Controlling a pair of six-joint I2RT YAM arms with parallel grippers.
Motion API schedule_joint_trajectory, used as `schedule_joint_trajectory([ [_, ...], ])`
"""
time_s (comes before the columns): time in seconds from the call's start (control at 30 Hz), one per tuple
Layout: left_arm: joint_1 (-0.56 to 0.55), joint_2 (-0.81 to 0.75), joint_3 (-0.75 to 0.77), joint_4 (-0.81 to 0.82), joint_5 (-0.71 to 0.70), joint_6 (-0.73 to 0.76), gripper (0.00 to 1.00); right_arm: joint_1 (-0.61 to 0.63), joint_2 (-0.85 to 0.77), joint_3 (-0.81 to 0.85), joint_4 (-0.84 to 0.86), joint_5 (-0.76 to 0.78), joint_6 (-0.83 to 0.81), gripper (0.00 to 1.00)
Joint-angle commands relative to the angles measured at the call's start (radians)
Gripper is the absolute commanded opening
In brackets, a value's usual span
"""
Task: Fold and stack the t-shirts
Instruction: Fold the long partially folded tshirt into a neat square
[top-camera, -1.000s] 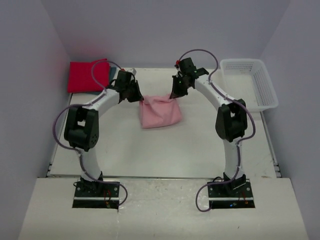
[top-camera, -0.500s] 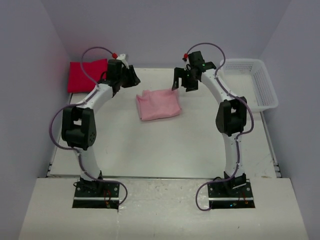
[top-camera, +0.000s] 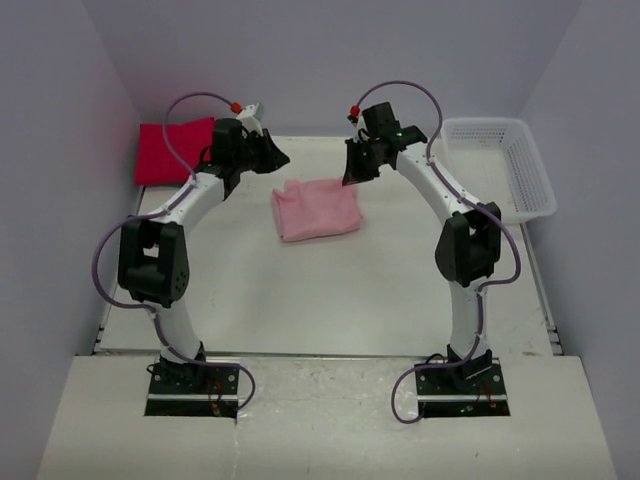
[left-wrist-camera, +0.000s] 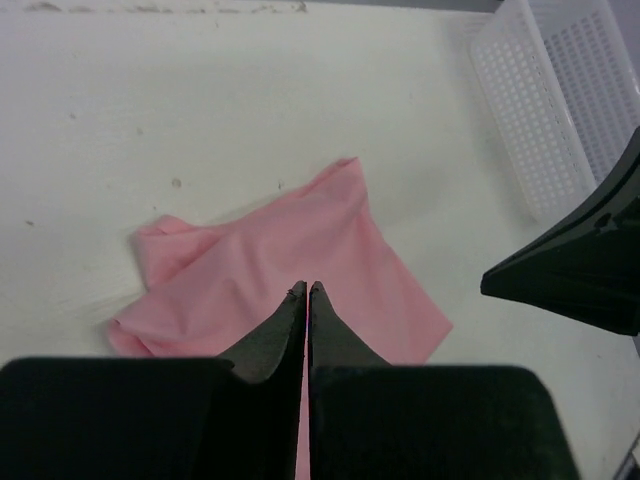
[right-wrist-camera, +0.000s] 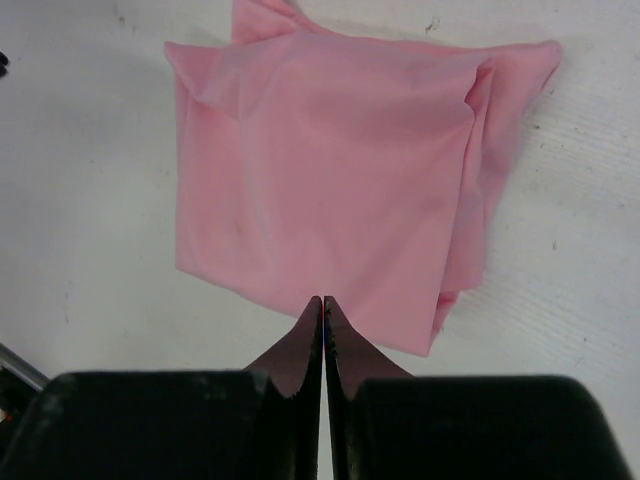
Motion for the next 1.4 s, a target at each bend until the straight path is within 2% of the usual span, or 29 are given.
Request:
schedule_joint_trajectory([
  [0.0, -0.006, 0.050, 0.012, 0.044, 0.154, -0.037, 0.00, -0.011, 0.039, -0.018, 0.018, -0.058, 0.003, 0.00],
  [0.27, -0.024, 0.166, -0.023, 0.208, 0.314, -0.135, 0.00, -0.010, 0.140, -0.060, 0.069, -0.123, 0.049, 0.00],
  [0.4, -0.041, 0.254, 0.035, 0.187, 0.316, -0.143, 0.00, -0.003, 0.170, -0.077, 0.072, -0.141, 0.066, 0.00],
  [0.53, -0.061, 0.344, 0.090, 0.078, 0.239, -0.131, 0.00, 0.015, 0.177, -0.107, 0.052, -0.098, 0.069, 0.00],
  [0.63, -0.078, 0.355, 0.087, -0.034, 0.112, -0.129, 0.00, 0.027, 0.161, -0.172, 0.074, -0.088, 0.078, 0.00],
  [0.77, -0.117, 0.311, -0.048, -0.040, -0.008, -0.131, 0.00, 0.049, 0.144, -0.239, 0.087, -0.078, 0.100, 0.00],
  [0.9, -0.145, 0.268, -0.161, -0.037, -0.056, -0.146, 0.00, 0.070, 0.121, -0.307, 0.109, -0.063, 0.121, 0.00],
  [1.03, -0.182, 0.159, -0.349, -0.014, -0.105, -0.172, 0.00, 0.105, 0.041, -0.423, 0.158, -0.057, 0.143, 0.00],
  [1.3, -0.219, -0.121, -0.666, 0.048, -0.164, -0.198, 0.00, 0.213, -0.174, -0.811, 0.298, -0.008, 0.204, 0.00],
  [1.37, -0.223, -0.168, -0.701, 0.042, -0.171, -0.195, 0.00, 0.251, -0.255, -0.917, 0.331, 0.005, 0.229, 0.00],
])
